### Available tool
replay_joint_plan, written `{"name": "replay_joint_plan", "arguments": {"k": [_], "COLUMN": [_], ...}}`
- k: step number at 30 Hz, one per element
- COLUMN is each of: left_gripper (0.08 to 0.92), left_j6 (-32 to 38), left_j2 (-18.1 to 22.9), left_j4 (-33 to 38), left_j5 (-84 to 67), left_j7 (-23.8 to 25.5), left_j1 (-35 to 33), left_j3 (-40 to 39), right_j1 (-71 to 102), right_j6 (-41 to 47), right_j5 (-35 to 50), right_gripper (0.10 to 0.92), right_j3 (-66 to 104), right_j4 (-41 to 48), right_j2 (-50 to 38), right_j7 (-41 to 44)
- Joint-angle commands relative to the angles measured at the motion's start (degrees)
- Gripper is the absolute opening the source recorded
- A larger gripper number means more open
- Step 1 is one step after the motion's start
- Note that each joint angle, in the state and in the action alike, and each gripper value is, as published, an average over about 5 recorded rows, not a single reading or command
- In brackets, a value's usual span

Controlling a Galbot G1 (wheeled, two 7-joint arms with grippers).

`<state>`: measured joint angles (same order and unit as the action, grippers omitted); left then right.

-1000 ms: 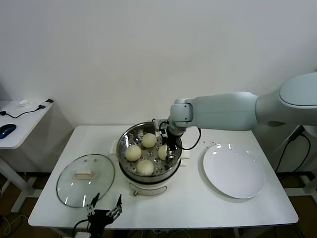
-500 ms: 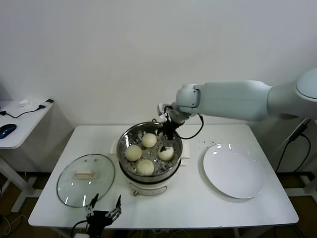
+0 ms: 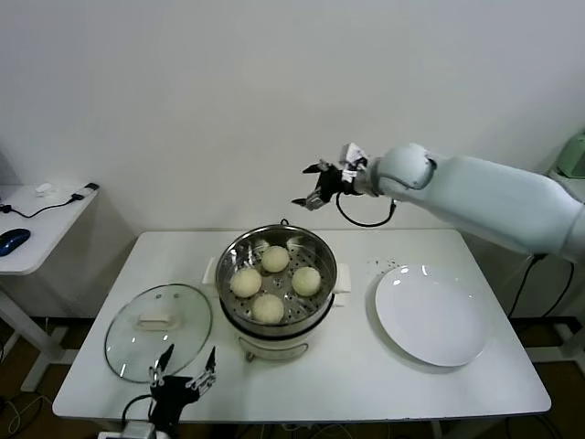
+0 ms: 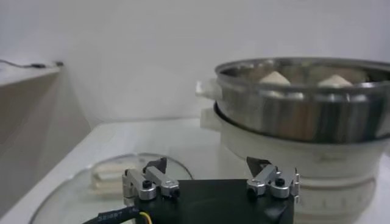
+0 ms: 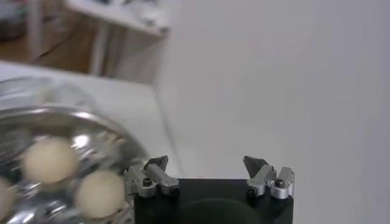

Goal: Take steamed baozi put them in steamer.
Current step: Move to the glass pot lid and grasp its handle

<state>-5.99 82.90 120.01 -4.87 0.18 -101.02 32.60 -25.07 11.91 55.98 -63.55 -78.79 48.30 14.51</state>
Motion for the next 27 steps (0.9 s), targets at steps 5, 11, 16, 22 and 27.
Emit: {"name": "replay_joint_plan", "arguments": {"k": [5,11,16,22,27], "left_gripper": [0.823,0.823,0.823,0.823,0.823], "left_j6": [-0.8,-0.3,5.0,11.1,13.6], "left_j2": [-0.9,-1.1,-1.5,-1.8,-1.7], "left_j4": [0.0,-0.8,-1.6,-2.9,-4.6], "left_j5": [-4.5,-4.5,0.8,9.1,18.9], "left_j7": [-0.5,-0.7,0.3,-0.5,-3.5], "left_j1": [4.4,5.2,5.1,5.4,5.5], "left_j3": [2.1,2.3,2.5,3.5,4.7], "right_j1": [65.1,86.6,95.6,99.3,103.2], "right_j6": [-9.5,-17.2,-24.3,-32.8,-36.0], "right_j5": [-13.4,-21.2,-24.4,-28.0,-31.8], "right_gripper": [0.823,0.823,0.823,0.823,0.823], "right_j3": [67.7,86.1,94.0,96.4,97.5], "right_j4": [-11.7,-12.5,-11.1,-7.9,-7.4], "right_j2": [-16.2,-8.2,2.0,11.5,18.1], "right_j7": [-15.2,-11.5,-6.3,-3.9,-5.2]}}
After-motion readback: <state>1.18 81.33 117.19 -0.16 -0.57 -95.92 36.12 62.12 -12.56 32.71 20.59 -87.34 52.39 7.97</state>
